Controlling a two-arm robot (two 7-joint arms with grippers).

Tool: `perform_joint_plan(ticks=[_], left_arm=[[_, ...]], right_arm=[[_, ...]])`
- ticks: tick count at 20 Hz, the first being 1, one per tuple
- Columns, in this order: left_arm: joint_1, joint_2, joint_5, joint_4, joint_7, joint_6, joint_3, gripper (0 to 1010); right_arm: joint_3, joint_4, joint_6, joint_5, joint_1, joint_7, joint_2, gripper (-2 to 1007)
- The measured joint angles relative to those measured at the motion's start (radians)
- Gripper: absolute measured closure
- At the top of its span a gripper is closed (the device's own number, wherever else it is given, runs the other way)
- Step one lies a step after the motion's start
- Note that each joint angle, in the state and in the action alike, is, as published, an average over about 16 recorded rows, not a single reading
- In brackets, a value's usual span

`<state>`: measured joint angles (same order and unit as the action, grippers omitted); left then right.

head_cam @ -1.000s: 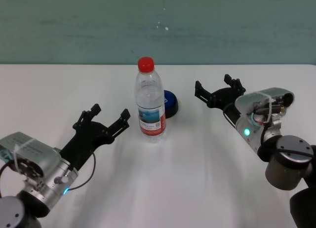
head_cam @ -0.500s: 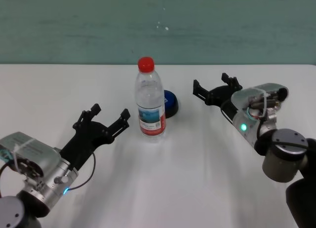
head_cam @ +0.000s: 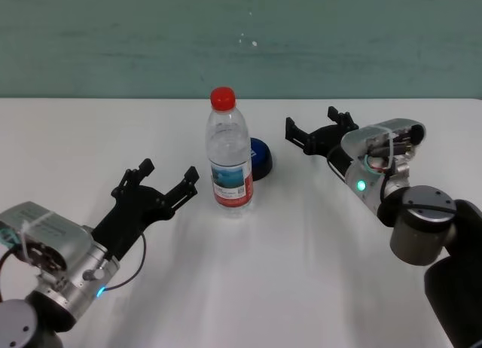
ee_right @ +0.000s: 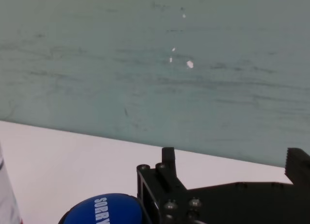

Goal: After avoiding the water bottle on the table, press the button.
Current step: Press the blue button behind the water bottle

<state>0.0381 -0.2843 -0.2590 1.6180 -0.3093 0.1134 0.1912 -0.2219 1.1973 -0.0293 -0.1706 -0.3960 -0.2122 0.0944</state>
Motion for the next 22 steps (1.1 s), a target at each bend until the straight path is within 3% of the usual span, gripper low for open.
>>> perform_joint_plan(ticks=[22], left_arm=[[0.0, 0.0, 0.0, 0.0, 0.0, 0.0, 0.0, 0]], right_arm=[[-0.043, -0.194, 0.053, -0.002, -0.123, -0.055, -0.024, 1]])
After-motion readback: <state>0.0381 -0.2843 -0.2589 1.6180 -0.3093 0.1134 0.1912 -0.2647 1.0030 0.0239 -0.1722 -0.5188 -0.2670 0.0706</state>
